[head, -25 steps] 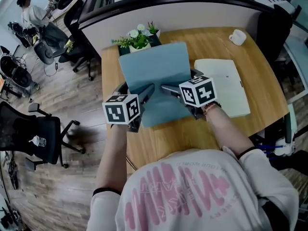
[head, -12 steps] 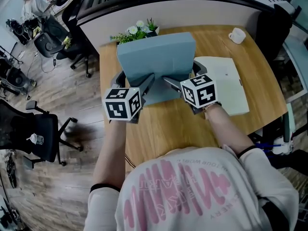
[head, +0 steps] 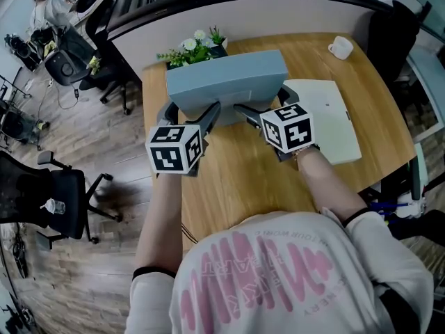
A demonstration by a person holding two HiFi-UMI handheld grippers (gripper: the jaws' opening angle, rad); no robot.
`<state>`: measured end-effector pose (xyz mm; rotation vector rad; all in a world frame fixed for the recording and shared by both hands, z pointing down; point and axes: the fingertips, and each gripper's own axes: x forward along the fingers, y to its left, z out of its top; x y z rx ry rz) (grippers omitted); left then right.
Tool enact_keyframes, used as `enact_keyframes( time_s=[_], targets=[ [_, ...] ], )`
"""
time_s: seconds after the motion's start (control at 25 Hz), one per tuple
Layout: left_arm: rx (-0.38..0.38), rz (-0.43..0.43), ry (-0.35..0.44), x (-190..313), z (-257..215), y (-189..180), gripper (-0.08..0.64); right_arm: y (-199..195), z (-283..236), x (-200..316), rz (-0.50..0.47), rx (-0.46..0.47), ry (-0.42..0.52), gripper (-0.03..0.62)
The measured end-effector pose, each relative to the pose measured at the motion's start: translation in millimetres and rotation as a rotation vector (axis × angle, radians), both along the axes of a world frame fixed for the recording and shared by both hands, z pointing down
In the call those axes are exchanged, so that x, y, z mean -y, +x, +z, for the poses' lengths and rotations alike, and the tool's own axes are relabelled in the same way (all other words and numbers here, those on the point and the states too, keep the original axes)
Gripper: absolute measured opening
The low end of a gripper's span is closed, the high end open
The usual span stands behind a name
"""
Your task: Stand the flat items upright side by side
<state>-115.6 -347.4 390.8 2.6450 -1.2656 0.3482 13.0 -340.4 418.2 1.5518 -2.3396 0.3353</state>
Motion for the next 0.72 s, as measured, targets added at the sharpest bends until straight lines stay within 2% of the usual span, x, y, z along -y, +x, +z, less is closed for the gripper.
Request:
enact_keyframes(
  time_s=[0.32, 0.52, 0.72],
  targets=[
    [-0.024, -0.006, -0.073, 7.3, 2.6, 4.1, 0.434, 7.6, 4.7, -0.1, 0.027, -0.004, -0.089, 0.5],
    [-0.046, 0.0, -0.033, 5.8, 7.0, 1.0, 0.43, 7.8, 12.9, -0.6, 0.002, -0.088, -0.047, 0.5],
    [-0.03, -0.011, 0.011, 9.7, 8.9, -0.9, 0.416, 11.7, 12.7, 6.7, 0.004, -0.095, -0.022, 0.472]
  ],
)
